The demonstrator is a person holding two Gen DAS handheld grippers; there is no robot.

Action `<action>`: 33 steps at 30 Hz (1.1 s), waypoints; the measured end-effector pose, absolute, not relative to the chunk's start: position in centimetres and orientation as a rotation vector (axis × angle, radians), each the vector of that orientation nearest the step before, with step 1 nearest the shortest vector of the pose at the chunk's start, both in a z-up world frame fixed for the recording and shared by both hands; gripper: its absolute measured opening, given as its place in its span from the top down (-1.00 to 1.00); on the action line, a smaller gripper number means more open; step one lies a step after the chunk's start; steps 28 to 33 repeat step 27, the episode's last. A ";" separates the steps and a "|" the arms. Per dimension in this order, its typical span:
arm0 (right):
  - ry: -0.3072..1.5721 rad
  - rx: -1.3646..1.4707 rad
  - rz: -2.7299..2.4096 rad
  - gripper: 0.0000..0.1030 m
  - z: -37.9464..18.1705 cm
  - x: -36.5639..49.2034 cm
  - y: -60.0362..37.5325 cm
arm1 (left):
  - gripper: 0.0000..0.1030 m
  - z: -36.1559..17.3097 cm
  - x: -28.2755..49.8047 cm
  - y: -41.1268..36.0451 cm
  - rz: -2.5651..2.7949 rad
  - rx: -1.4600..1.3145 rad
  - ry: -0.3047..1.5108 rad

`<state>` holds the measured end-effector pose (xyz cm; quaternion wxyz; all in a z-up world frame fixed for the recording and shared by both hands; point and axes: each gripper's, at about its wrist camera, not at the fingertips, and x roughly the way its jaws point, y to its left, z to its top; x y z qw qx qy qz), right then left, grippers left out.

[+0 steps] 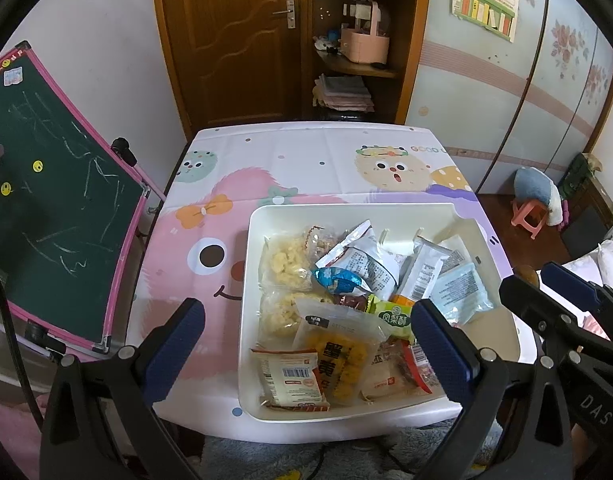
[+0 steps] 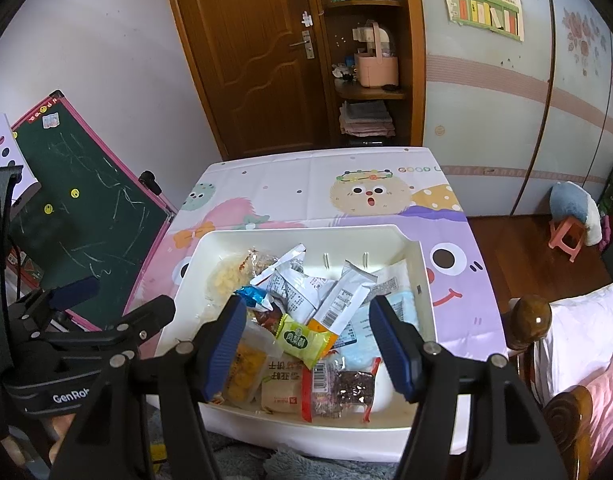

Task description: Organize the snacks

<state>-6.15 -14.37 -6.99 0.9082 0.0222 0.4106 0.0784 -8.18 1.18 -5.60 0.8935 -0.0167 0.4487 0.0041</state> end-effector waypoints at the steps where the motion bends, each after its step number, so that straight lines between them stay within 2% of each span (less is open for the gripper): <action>1: 0.846 0.045 0.162 -0.25 -7.0 -6.2 -14.4 | -0.99 -5.6 -8.2 1.2 0.008 -0.035 0.931; 33: 0.857 0.052 0.159 -0.25 -7.6 -6.0 -14.0 | -0.97 -5.8 -8.0 0.9 0.007 -0.029 0.936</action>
